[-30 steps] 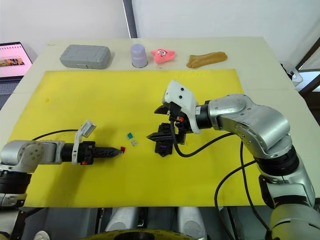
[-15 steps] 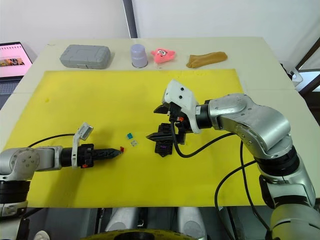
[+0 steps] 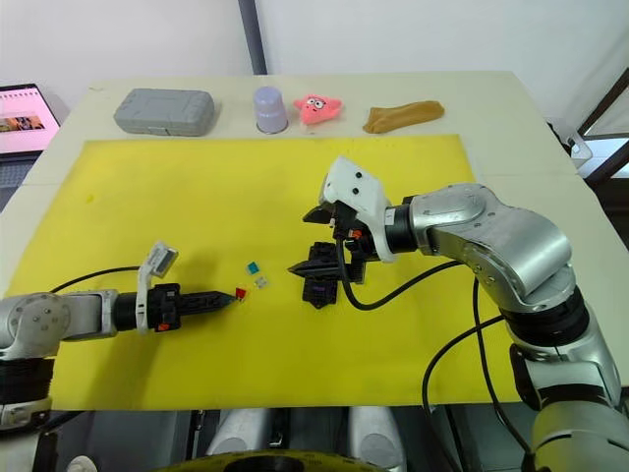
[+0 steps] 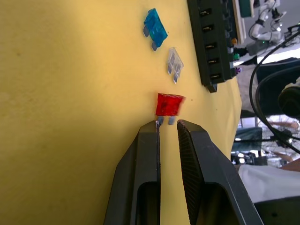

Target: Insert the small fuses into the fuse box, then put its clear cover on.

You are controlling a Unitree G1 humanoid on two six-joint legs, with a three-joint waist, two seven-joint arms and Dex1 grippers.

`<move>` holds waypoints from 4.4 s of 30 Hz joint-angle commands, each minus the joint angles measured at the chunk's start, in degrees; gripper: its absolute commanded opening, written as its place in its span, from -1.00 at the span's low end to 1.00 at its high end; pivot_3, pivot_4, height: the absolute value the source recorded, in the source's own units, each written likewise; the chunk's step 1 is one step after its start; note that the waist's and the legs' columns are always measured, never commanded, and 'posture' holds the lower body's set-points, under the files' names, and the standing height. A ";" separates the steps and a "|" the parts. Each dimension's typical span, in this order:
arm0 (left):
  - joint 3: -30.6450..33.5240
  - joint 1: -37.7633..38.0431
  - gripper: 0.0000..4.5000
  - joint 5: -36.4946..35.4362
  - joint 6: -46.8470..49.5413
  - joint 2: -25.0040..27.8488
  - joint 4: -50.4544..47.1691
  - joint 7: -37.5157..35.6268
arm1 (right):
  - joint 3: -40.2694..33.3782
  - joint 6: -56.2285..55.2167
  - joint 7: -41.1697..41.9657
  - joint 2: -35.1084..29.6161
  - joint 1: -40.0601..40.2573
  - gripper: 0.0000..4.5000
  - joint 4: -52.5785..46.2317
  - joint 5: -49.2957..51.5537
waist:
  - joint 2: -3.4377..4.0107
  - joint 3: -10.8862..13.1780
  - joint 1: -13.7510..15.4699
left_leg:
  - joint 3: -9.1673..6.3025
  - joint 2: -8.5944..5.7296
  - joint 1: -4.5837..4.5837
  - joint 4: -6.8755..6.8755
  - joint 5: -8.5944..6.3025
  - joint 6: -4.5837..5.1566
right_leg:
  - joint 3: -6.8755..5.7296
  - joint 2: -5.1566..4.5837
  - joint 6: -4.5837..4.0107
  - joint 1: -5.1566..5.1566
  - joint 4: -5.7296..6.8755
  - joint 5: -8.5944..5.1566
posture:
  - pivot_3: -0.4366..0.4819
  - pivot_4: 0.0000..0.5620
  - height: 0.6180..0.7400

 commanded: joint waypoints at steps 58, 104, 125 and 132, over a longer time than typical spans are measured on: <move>0.01 2.74 -0.99 0.66 -3.72 -6.34 0.18 9.09 | -0.63 -2.31 0.01 -0.25 -1.00 1.00 -1.57 -0.63 | 0.07 -0.05 0.05 | -0.06 -0.19 0.09 0.02 0.03 -0.05 | -0.12 -0.24 0.01 0.19 -0.06 0.00 | -0.05 -0.47 1.00; -24.33 -32.65 -1.00 21.41 -43.77 2.63 -0.44 -36.11 | -9.12 17.95 -4.65 2.93 -9.98 -0.20 5.30 17.62 | 0.00 0.01 -0.19 | 0.01 0.10 -0.01 -0.58 0.12 -0.15 | -0.24 0.28 -0.14 -0.02 -0.52 0.11 | -0.05 -0.47 1.00; -23.62 -32.15 -1.00 21.83 -43.82 1.73 -0.70 -35.54 | -6.64 17.00 -6.25 3.18 -9.24 -0.81 5.17 16.75 | 0.00 0.01 -0.24 | 0.01 0.10 -0.01 -0.57 0.14 -0.19 | -0.24 0.29 -0.14 -0.02 -0.50 0.11 | -0.05 -0.47 1.00; -23.58 -31.96 -1.00 22.38 -43.67 1.72 -0.45 -34.74 | -6.18 16.50 -5.72 2.41 -9.12 -0.99 4.90 16.50 | 0.00 0.01 -0.23 | 0.01 0.10 -0.01 -0.56 0.15 -0.21 | -0.24 0.29 -0.14 -0.02 -0.49 0.11 | -0.05 -0.47 1.00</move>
